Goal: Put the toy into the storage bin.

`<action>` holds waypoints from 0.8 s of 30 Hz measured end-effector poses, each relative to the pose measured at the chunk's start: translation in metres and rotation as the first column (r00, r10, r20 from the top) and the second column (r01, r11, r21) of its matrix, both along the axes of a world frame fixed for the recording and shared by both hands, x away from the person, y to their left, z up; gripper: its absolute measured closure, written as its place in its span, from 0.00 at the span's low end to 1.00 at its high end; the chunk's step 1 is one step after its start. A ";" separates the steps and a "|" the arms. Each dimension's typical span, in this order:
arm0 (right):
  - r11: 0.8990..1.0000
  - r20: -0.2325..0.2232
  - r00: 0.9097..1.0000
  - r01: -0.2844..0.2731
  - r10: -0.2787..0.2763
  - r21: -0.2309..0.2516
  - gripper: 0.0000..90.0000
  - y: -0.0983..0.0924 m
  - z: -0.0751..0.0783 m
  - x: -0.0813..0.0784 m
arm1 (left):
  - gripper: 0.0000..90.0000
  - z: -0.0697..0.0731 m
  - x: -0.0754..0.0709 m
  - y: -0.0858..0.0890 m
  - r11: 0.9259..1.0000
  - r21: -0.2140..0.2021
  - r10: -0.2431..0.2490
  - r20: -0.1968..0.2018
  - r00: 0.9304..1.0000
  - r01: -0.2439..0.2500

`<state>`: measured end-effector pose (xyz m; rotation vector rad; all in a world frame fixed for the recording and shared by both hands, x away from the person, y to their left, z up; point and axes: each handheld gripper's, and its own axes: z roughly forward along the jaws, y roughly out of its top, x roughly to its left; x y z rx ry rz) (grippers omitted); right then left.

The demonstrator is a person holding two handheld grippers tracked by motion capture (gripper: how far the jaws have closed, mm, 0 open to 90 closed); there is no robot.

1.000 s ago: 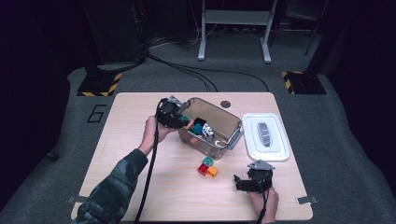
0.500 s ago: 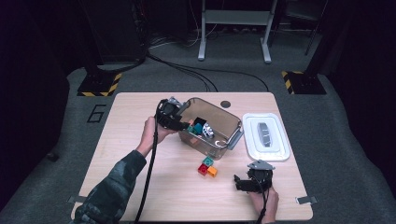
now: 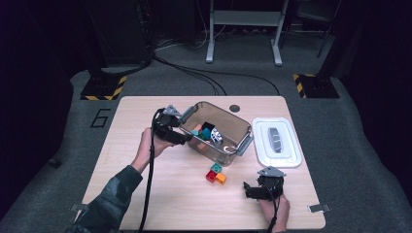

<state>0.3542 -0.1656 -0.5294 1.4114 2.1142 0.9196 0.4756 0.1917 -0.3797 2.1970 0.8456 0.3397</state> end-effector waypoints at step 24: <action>1.000 -0.001 1.000 0.003 -0.003 0.002 0.05 0.000 0.000 0.000 | 0.12 -0.079 -0.062 -0.022 0.999 -0.025 -0.032 -0.021 0.999 0.031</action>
